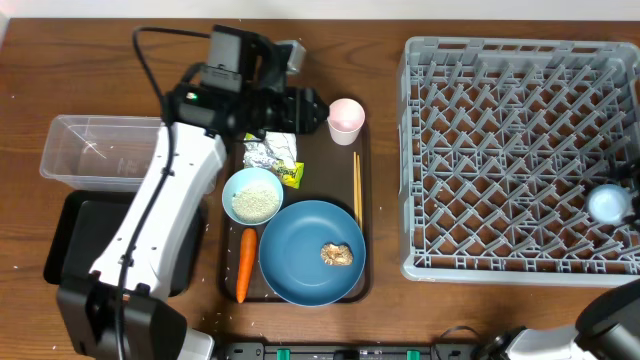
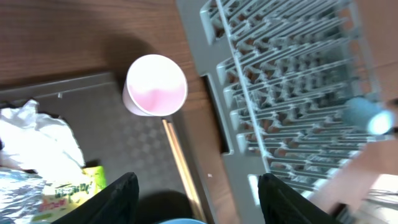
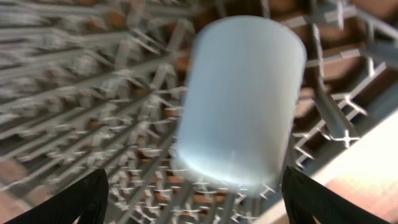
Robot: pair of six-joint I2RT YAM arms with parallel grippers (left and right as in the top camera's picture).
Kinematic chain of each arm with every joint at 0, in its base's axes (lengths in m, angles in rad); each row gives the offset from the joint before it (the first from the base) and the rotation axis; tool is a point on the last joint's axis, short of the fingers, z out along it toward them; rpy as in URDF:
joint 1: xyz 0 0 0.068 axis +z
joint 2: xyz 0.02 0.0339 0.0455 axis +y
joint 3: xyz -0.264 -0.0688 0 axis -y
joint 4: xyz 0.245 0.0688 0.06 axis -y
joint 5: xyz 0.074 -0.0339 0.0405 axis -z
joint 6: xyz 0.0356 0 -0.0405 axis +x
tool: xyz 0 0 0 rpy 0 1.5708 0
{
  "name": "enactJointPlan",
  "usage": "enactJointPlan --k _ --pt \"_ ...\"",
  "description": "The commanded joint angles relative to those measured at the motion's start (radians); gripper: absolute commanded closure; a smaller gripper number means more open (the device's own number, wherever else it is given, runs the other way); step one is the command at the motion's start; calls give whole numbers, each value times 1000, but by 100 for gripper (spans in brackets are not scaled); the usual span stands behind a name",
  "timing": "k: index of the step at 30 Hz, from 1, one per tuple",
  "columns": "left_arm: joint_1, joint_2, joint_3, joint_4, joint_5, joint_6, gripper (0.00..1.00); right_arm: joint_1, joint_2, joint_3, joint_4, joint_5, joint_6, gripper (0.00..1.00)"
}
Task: Sort waste into correct bins and load items into the dishwasher rack
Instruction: 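Carry the blue cup with the right gripper into the rack's right side, then grasp the pink cup with the left gripper and lift it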
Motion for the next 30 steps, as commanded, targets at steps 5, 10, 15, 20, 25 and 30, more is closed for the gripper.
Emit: enactJointPlan --k 5,10,15,20,25,30 --pt "-78 4 10 -2 -200 30 37 -6 -117 55 -3 1 -29 21" --pt "-79 4 10 1 -200 30 37 13 -113 53 -35 -35 -91 26" --pt "-89 23 -2 34 -222 64 37 82 -113 53 -38 -201 -190 28" --pt "-108 120 -34 114 -308 68 37 199 -126 53 -18 -345 -257 23" --pt "-109 242 -34 263 -307 64 37 321 -149 53 -16 -343 -265 22" --pt "-118 328 -34 327 -309 63 37 403 -160 53 -15 -336 -265 22"
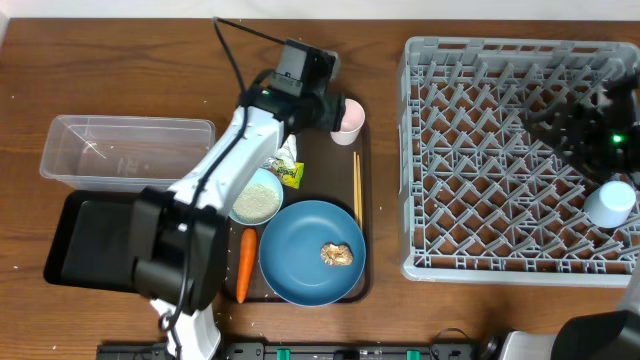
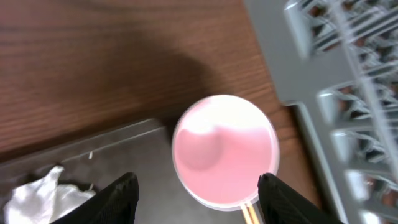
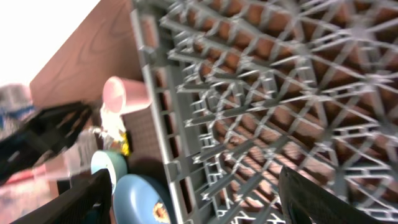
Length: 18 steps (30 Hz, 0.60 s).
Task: Sort waste into correct bins and load items into the dishwasher rack
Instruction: 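Grasp the pink cup with the left gripper and lift it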
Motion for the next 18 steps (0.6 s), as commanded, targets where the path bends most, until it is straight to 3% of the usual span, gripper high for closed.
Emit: enactJointPlan --k 1,5,7,12,15,18 --pt "-10 32 -11 6 -20 9 39 36 -26 5 0 -24 -24 22" --pt "-9 84 -11 6 -21 9 42 49 -26 5 2 -24 -24 21" --pt "-10 103 -11 6 -35 1 54 51 -26 5 0 -24 -24 21" --pt "-8 122 -11 2 -35 -9 71 53 -26 5 -3 -24 -24 21" --pt "-7 115 -10 -15 -34 -10 93 53 -26 5 -3 -25 -31 21" --pt "1 74 10 -54 -28 -10 94 53 -26 5 -3 -25 -68 21"
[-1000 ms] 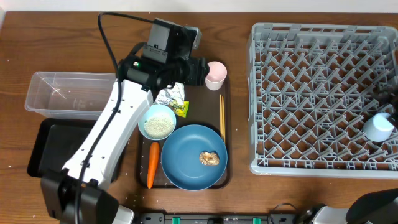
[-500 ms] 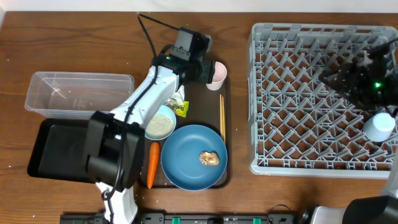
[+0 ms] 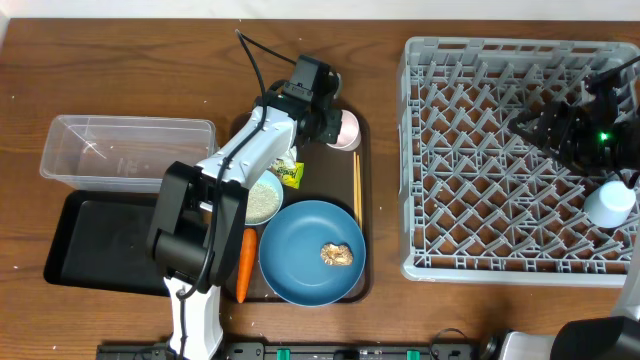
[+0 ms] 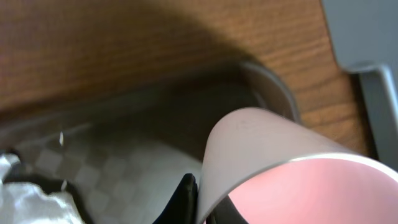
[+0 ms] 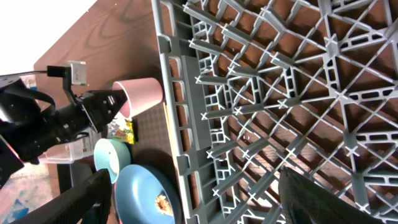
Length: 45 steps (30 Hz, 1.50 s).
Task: Sort waste into correct bins and load items into the dishwasher rack
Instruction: 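Grasp the pink cup with the left gripper and lift it, then hand the pink cup from the left gripper to the right gripper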
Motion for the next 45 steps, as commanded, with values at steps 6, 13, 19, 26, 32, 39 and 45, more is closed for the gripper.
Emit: enactJointPlan --k 6,13,19,26,32,39,45 --pt "49 -221 30 -43 188 -6 94 36 -18 5 14 -130 -230 21" --pt "137 -364 30 -39 758 -24 94 108 -18 5 27 -576 -505 21" --pt "147 -387 30 -27 1104 -24 94 274 -18 5 130 -711 -539 24" --pt "146 -388 30 -1 1278 -25 94 465 -17 5 298 -764 -538 25" --pt "146 -391 30 44 1327 -55 94 544 -17 5 348 -737 -534 27" --pt "147 -391 30 69 1326 -55 90 564 -20 5 347 -682 -499 46" --pt "148 -391 30 97 1238 -66 48 561 -67 5 346 -583 -462 53"
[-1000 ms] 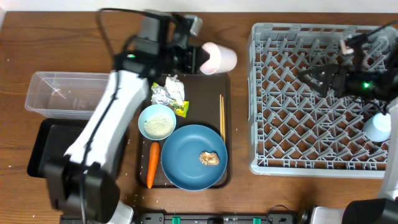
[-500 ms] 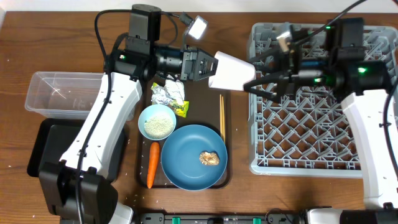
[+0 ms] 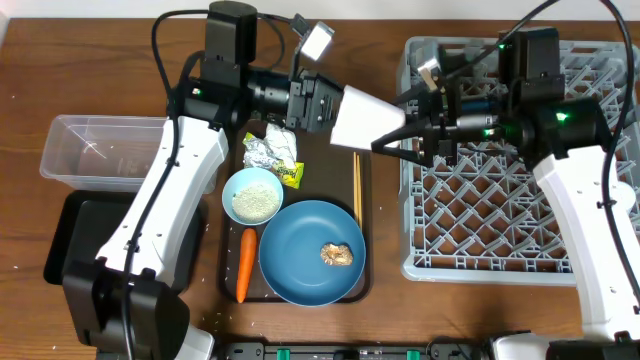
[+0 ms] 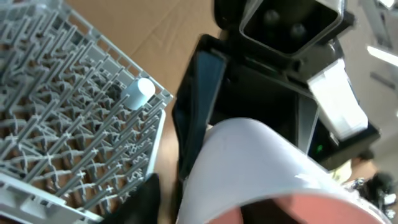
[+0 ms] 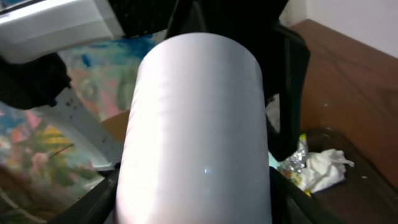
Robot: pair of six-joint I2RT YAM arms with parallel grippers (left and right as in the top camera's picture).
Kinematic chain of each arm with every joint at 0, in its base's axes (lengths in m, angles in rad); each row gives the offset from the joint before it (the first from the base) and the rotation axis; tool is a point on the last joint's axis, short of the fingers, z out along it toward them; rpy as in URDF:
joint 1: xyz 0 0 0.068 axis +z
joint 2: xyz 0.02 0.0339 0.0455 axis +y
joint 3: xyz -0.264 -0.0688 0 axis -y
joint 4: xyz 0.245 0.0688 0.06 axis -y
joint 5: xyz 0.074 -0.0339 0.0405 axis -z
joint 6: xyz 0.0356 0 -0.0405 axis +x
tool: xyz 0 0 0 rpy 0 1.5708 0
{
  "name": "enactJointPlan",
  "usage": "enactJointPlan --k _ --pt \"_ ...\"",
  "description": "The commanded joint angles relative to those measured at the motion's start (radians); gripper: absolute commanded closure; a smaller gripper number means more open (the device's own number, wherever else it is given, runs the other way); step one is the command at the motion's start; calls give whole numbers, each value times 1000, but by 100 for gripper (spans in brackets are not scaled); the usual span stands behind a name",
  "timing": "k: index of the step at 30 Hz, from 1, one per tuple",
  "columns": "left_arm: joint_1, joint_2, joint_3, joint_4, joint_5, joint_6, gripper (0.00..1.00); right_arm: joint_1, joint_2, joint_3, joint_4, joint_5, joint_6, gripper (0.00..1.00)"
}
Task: Sort waste into correct bins and load items into the dishwasher rack
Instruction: 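Hand the pink cup from the left gripper to the right gripper, then place the pink cup in the rack with the right gripper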
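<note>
The pink cup [image 3: 358, 115] is lifted off the brown tray [image 3: 366, 205] and held on its side in the air between the tray and the grey dishwasher rack [image 3: 520, 240]. My left gripper [image 3: 333, 108] is shut on its rim. My right gripper [image 3: 393, 137] has come in from the rack side. It is open, with the cup's base end [image 5: 196, 124] between its fingers. A pale blue cup [image 4: 138, 93] lies in the rack.
On the tray sit a blue plate [image 3: 300, 250] with a food scrap, a bowl of rice [image 3: 252, 195], a carrot [image 3: 242, 265], chopsticks [image 3: 357, 185] and crumpled foil [image 3: 262, 152]. A clear bin [image 3: 100, 150] and a black bin [image 3: 80, 240] stand at the left.
The pink cup stood on the tray's far right corner with my left gripper at its rim; now it is held in the air. My right gripper has moved from over the rack to the cup.
My right gripper was open over the pale blue cup in the rack while the left hovered above the tray. The left then stood over the pink cup, then pinched its rim. Now the pink cup is raised between both grippers.
</note>
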Motion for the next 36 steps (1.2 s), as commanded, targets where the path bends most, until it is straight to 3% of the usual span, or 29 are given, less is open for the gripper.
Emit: enactJointPlan --k 1,4,8,11,18,26,36 --pt "2 -3 7 2 -81 -13 43 0 -75 6 0 72 29 52" --pt "12 -3 7 2 -203 -17 33 -28 -141 6 -1 241 127 53" --pt "43 -3 7 1 -324 -40 32 -96 -235 6 -59 472 199 53" --pt "77 -3 7 -2 -344 -55 32 -182 -294 6 -117 605 231 52" --pt "122 -3 7 -43 -344 -88 32 -470 -315 6 -287 978 500 53" --pt "121 -3 7 -180 -484 -86 33 -669 -175 6 -463 1078 608 53" --pt "68 -3 7 -353 -679 -19 35 -686 102 6 -610 1117 605 55"
